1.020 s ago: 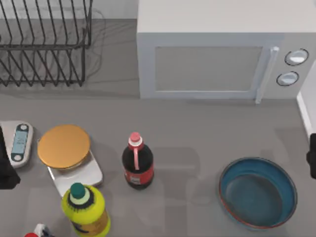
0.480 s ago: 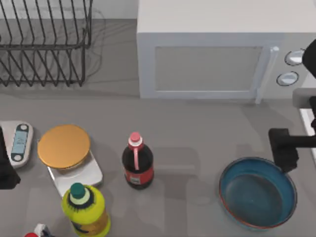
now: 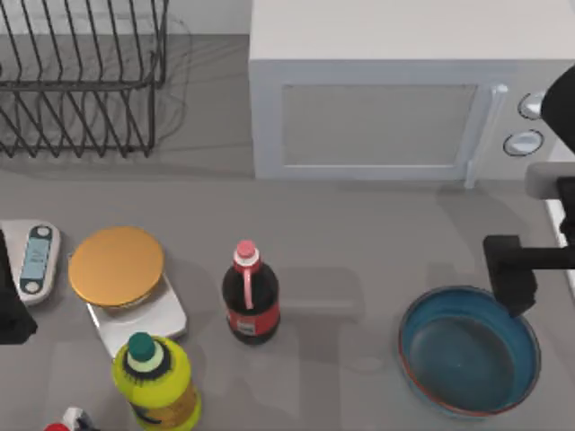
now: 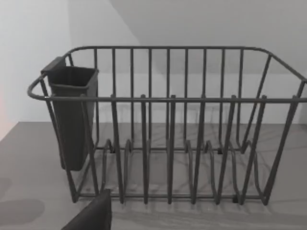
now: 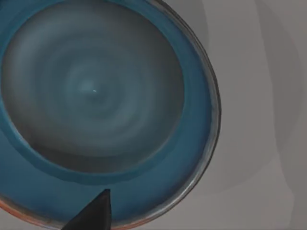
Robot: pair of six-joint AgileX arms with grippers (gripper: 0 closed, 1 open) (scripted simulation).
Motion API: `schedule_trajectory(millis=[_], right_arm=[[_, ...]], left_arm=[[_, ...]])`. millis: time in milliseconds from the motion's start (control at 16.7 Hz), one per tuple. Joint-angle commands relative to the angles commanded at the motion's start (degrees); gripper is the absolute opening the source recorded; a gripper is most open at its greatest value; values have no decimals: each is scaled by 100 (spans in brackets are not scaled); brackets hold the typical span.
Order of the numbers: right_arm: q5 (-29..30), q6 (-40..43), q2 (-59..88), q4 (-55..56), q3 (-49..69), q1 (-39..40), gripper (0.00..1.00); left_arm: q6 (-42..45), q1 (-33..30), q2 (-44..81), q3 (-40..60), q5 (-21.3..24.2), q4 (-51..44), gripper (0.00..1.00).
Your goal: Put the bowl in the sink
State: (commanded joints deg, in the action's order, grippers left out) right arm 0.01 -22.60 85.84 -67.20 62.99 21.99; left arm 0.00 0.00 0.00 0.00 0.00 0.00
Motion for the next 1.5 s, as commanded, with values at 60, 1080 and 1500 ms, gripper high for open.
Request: schedule_trajectory(millis=[60, 1080, 1500], right_arm=[[0, 0, 43, 131, -100, 4, 100], [1, -46, 785, 2332, -1542, 43, 70], [1, -46, 785, 2332, -1542, 43, 17]], left_arm=[[0, 0, 0, 0, 0, 0, 100], [0, 0, 0, 0, 0, 0, 100], [0, 0, 0, 0, 0, 0, 100]])
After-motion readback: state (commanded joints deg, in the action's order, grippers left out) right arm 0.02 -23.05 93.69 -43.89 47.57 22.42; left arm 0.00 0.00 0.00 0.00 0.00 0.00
